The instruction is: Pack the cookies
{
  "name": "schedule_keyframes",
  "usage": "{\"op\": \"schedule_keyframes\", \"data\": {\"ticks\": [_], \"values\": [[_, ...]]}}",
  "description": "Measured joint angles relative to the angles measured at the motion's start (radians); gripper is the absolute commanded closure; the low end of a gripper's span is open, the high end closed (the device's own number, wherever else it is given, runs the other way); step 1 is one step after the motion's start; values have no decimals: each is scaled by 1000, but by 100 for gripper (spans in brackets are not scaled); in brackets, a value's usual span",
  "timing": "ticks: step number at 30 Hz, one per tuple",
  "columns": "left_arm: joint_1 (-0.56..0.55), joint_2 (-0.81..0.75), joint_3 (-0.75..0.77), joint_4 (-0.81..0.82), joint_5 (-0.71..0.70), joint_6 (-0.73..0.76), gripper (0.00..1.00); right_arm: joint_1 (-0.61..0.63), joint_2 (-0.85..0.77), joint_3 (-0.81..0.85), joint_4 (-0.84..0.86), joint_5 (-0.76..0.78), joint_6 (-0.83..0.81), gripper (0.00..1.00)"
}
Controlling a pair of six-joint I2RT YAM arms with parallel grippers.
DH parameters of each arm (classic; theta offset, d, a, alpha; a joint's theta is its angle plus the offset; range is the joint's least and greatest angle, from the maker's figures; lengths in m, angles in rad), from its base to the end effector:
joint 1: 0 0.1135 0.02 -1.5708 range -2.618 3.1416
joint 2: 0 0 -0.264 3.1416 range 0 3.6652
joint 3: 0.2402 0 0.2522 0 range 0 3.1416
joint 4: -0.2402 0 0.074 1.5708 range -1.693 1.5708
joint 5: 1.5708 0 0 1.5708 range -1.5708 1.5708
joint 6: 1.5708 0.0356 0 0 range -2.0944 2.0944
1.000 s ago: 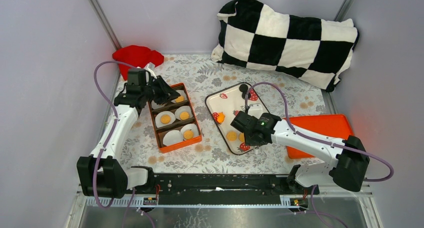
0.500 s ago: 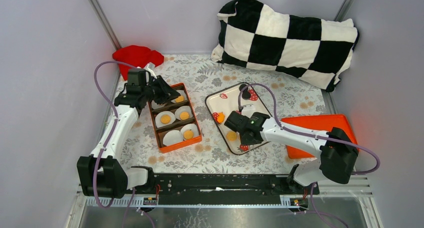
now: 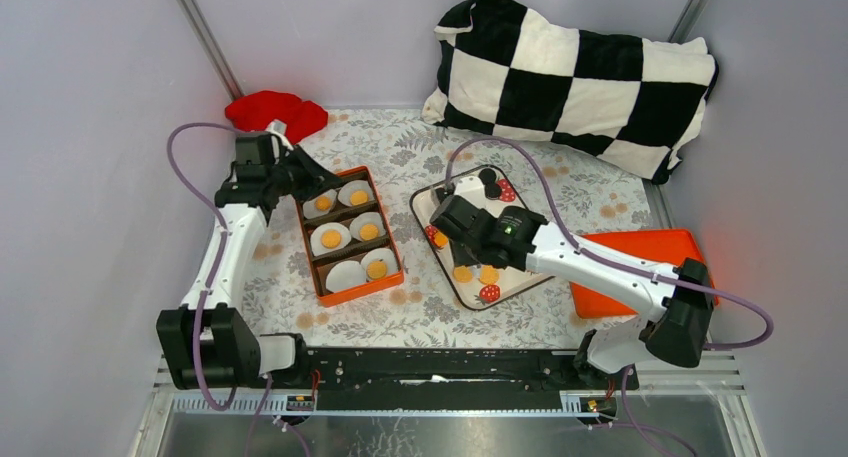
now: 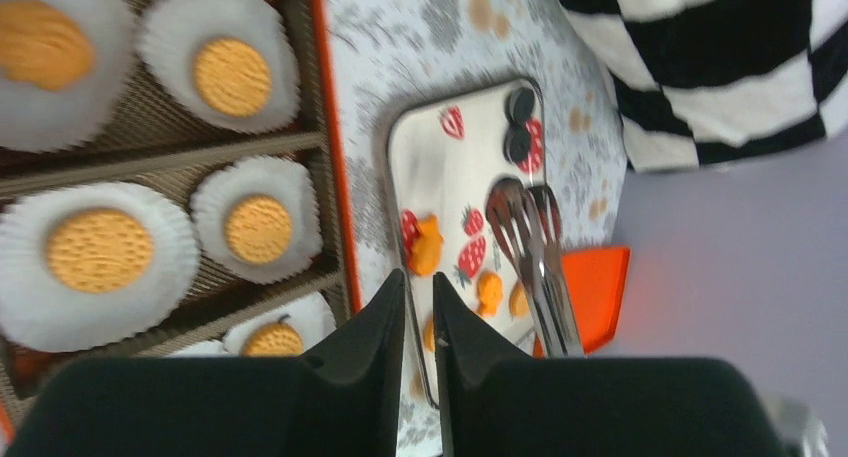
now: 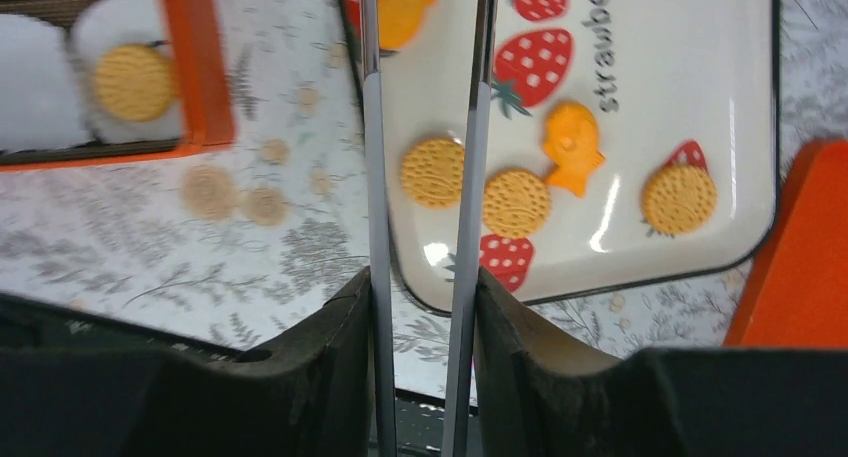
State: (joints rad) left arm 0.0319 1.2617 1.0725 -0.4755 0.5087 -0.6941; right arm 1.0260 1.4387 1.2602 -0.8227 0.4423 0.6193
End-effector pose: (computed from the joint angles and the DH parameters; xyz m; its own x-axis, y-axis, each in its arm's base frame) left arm 0.2747 -0.0086 0.3130 -0.7012 -0.5813 -0.4128 -0.1213 0.6678 -0.7344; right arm 0.1655 0.2437 0.3013 -0.7346 -0.2000 -0.6484 -0.2786 0.9602 0.0195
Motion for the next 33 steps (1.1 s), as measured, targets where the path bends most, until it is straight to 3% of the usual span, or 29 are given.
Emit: {"op": "schedule_keyframes", "data": {"ticks": [6, 15, 22, 29, 33], "values": [[142, 43, 10, -9, -30, -32, 82, 97, 53, 156, 7, -43, -82, 100], [196, 52, 54, -34, -109, -48, 82, 245, 286, 341, 37, -207, -196, 100], [213, 62, 69, -39, -106, -47, 82, 290, 375, 375, 39, -297, -238, 99], [213, 61, 68, -42, -85, -40, 79, 306, 384, 375, 39, -332, -242, 66], [213, 50, 68, -42, -70, -27, 78, 309, 385, 376, 39, -330, -241, 55]]}}
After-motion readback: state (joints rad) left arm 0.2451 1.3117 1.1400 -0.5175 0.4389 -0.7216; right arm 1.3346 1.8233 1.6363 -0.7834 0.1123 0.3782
